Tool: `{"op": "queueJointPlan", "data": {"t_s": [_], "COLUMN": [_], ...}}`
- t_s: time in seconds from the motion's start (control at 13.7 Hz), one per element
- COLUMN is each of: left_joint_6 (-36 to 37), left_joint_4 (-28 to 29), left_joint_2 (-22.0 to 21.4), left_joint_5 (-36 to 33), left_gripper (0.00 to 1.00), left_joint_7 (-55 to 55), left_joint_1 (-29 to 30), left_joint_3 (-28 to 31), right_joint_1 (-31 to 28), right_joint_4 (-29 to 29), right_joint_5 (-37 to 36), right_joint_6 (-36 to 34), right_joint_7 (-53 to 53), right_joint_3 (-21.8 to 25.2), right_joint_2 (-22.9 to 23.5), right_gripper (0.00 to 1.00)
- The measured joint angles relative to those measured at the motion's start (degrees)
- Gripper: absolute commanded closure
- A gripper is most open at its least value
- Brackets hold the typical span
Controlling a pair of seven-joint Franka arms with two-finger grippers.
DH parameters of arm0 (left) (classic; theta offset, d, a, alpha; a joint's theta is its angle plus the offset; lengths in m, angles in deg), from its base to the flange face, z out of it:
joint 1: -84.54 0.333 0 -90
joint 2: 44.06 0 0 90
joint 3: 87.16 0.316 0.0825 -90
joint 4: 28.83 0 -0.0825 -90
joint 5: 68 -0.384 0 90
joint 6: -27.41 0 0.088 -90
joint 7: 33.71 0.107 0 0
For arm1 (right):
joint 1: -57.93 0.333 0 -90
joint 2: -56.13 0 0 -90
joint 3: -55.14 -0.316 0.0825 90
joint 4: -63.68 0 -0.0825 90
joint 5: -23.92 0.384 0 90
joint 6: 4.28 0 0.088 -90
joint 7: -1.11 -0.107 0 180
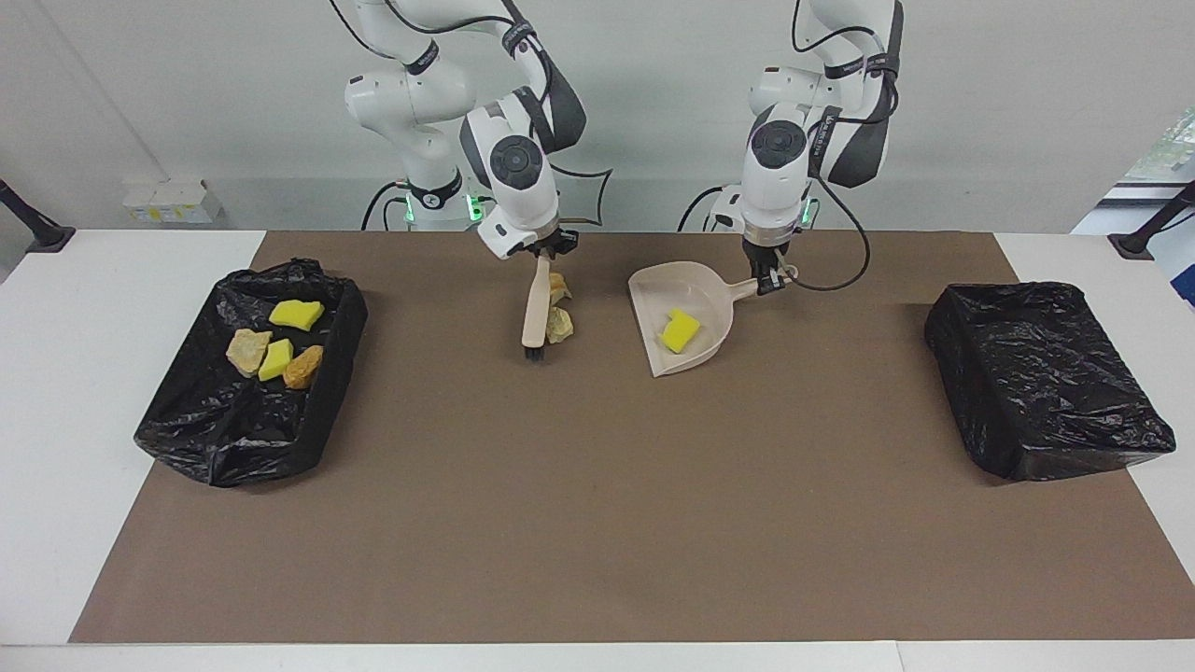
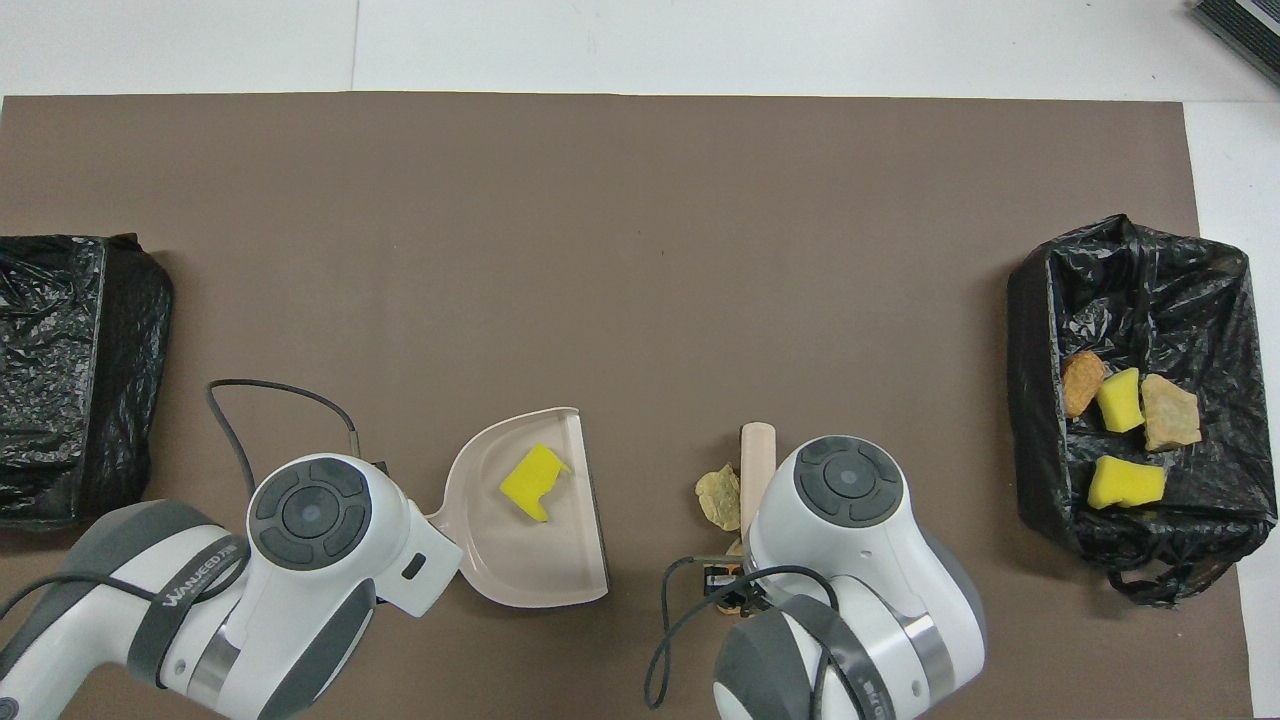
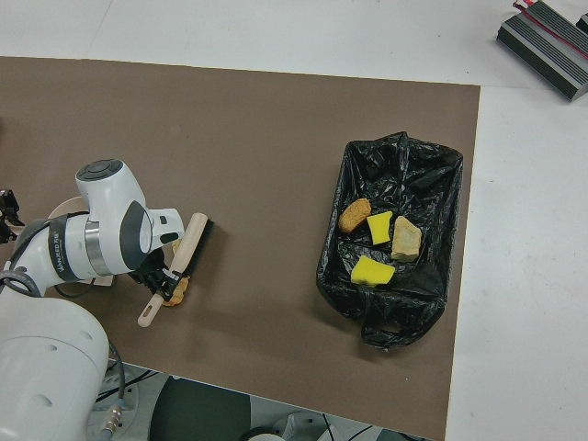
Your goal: Sweep and dump trash in bin
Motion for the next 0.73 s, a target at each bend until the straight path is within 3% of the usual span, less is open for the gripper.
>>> {"op": "queueJointPlan", "data": {"t_s": [0.15,0.29,0.59,0.73], "left_joint_6": [-0.04,-0.10,-0.12,-0.14], "left_joint_4": [0.07,0.10,0.13,0.13], "left_joint_2": [0.00,0.00,0.00,0.00], "left_joint_5": [-0.01,-0.01,-0.01,-0.01], "left_gripper": [1.00,1.00,1.00,1.00], "left_joint_7": [0.03,0.04,0.04,0.04], "left_joint_1": [0.56,0.71,0.71,0.72], "left_joint_3": [0.02,0.04,0.04,0.04], "right_joint_1": [-0.08,0.03,2.06,5.68], "right_joint_4": [-1.76,0.19,9.29,13.20], "right_joint_5": [-3.07,-3.42,0.92,1.11], "right_joint_6": [-4.84,-6.74,-6.02,-1.22], "right_joint_7": [-0.12,-1.64,-4.46,-8.81], "right_joint_3": [0.39,0.38,0.04,-0.07], "right_joint_2": [-1.75,-4.82,-11.58,-12.31], "right_gripper": [1.00,1.00,1.00,1.00]}}
